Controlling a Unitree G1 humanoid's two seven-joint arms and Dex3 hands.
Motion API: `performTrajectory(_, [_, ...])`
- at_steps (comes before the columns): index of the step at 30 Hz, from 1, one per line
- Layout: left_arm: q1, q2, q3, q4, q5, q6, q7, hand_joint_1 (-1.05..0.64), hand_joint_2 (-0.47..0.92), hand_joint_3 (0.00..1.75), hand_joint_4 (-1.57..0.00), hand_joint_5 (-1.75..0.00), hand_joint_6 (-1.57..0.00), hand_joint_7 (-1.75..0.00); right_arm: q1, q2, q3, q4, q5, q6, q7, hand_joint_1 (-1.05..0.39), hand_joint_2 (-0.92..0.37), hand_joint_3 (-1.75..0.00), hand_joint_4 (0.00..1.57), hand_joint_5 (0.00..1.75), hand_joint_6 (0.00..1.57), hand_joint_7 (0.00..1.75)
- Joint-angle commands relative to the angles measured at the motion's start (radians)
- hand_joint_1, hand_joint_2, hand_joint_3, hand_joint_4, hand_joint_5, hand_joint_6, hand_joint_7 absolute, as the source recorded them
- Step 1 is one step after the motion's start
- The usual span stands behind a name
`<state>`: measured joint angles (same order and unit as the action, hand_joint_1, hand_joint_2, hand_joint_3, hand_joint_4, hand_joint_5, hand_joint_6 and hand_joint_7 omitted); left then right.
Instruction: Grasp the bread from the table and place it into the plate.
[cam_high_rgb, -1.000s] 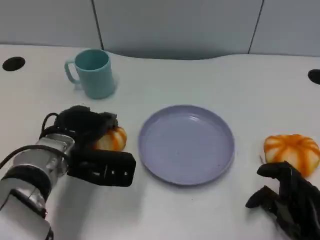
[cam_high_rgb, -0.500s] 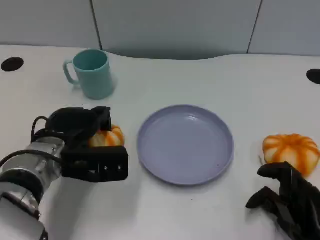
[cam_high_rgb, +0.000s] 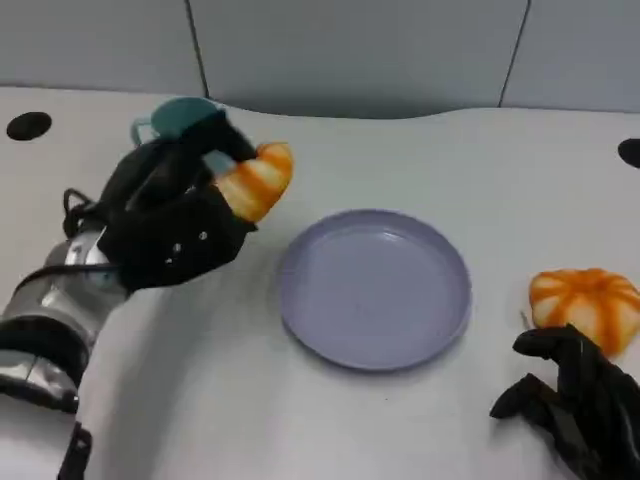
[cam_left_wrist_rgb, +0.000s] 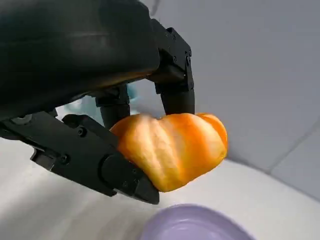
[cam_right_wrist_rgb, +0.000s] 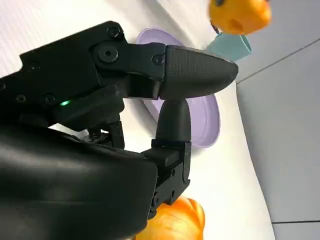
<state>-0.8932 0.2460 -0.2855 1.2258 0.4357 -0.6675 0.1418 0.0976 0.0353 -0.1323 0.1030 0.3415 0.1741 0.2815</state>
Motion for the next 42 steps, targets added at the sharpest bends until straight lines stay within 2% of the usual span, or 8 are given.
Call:
performTrajectory(1, [-0.044,-0.019,-0.036,-0.037,0.042,-0.080,0.018,-0.05,0.86,0.08,-0.82,-1.75,-0.61,-1.75,0.004,-0.010,-0.005,0.001,-0.001,-0.010,-0.002,-0.35,-0.92,-0.64,0.45,1.75,0.27,1.63])
performTrajectory(11, [-0.094,-0.089,-0.077,-0.028,0.052,-0.126,-0.065,-0.06,0.85,0.09,-0.88,-1.75,-0.62,-1.75,-0.003,-0.015,-0.005,0.002,-0.001,-0.002,-0.002,-0.34,-0.92,-0.66,0.46,1.75,0.26,1.65])
performTrajectory(15, [-0.134,-0.201,-0.273,0.031,0.259,0.016,-0.008,-0.16,0.90,0.13,-0.94,-1.75,-0.69,-1.75,0.011,0.006,0.016,-0.005,-0.018,-0.020,-0.013,-0.37,-0.92,-0.62,0.48,1.75,0.28,1.65])
performTrajectory(22, [-0.143,-0.189,-0.398,0.070,0.404,0.024,0.110,-0.21,0.87,0.14,-0.92,-1.75,-0.66,-1.75,0.018,0.014,0.021,-0.013,-0.004,-0.015,-0.011,-0.39,-0.92,-0.61,0.49,1.75,0.30,1.65])
performTrajectory(29, [-0.141,-0.181,-0.417,0.083,0.406,-0.003,0.083,-0.31,0.80,0.09,-0.61,-1.75,-0.48,-1.70,0.025,0.018,0.026,-0.022,-0.006,-0.022,-0.015,-0.37,-0.92,-0.62,0.49,1.75,0.31,1.64])
performTrajectory(33, [-0.172,-0.189,-0.441,0.068,0.420,0.016,0.042,-0.57,0.88,0.02,-0.12,-1.14,-0.26,-0.81,0.028,0.016,0.030,-0.022,-0.014,-0.028,-0.015,-0.37,-0.92,-0.62,0.49,1.75,0.31,1.64])
performTrajectory(36, [-0.183,-0.185,-0.440,0.056,0.416,0.007,0.050,-0.68,0.90,0.00,-0.01,-0.78,-0.22,-0.39,0.026,0.017,0.029,-0.022,-0.016,-0.026,-0.021,-0.37,-0.92,-0.62,0.49,1.75,0.31,1.63])
performTrajectory(42, [-0.200,-0.177,-0.423,0.045,0.390,-0.017,0.031,-0.81,0.92,0.02,0.00,-0.17,-0.09,-0.17,0.018,0.017,0.025,-0.013,-0.010,-0.025,-0.020,-0.37,-0.92,-0.62,0.49,1.75,0.31,1.63])
